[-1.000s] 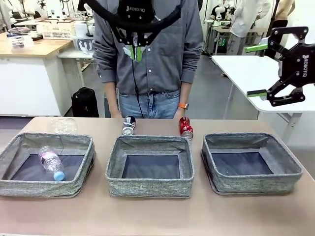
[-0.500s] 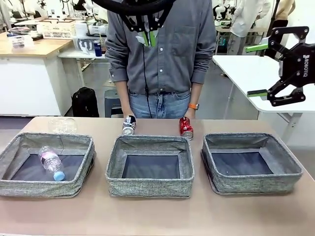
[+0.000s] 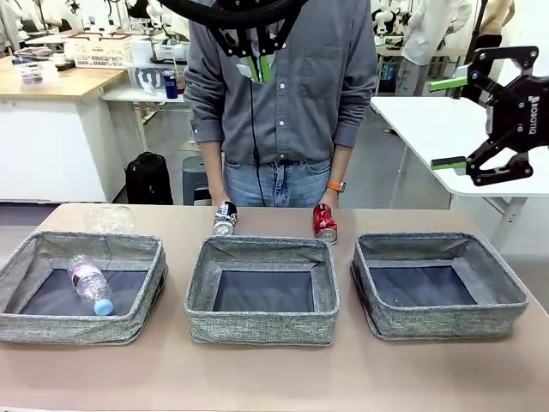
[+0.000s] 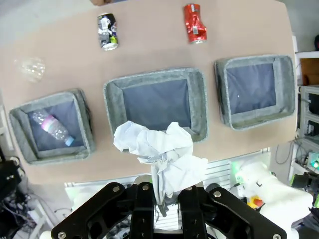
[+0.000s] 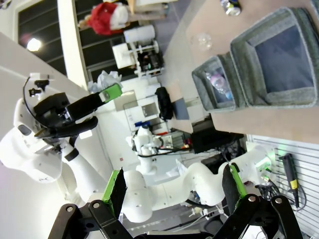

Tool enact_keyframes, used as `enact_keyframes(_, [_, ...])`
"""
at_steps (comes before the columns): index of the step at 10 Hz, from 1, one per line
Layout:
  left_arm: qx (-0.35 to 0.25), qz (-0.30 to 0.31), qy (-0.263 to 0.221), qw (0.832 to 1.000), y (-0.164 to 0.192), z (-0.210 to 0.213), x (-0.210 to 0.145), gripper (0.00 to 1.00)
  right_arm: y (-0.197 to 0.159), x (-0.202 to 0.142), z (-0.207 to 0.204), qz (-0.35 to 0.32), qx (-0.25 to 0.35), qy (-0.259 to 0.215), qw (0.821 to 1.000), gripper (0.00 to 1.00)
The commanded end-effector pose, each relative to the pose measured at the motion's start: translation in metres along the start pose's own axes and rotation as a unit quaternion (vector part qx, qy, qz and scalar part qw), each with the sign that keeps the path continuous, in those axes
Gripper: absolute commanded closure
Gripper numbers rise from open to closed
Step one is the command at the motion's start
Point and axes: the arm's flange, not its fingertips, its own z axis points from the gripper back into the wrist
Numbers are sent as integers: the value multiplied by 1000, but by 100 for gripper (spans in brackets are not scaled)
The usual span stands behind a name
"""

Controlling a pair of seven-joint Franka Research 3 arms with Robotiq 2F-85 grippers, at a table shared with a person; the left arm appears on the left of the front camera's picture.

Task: Sort the waste into the appropriate baskets.
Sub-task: Place the picked waste into the Fabric basket indicated by the person.

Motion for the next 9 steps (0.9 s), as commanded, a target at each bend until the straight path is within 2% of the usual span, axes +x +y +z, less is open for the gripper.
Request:
enact_keyframes(1, [5, 7, -3, 1000, 1, 2, 0, 91, 2, -1, -2, 0, 11, 2, 1000, 0])
enact_keyframes(9, [5, 7, -3, 1000, 1, 2, 0, 91, 2, -1, -2, 0, 11, 2, 1000, 0])
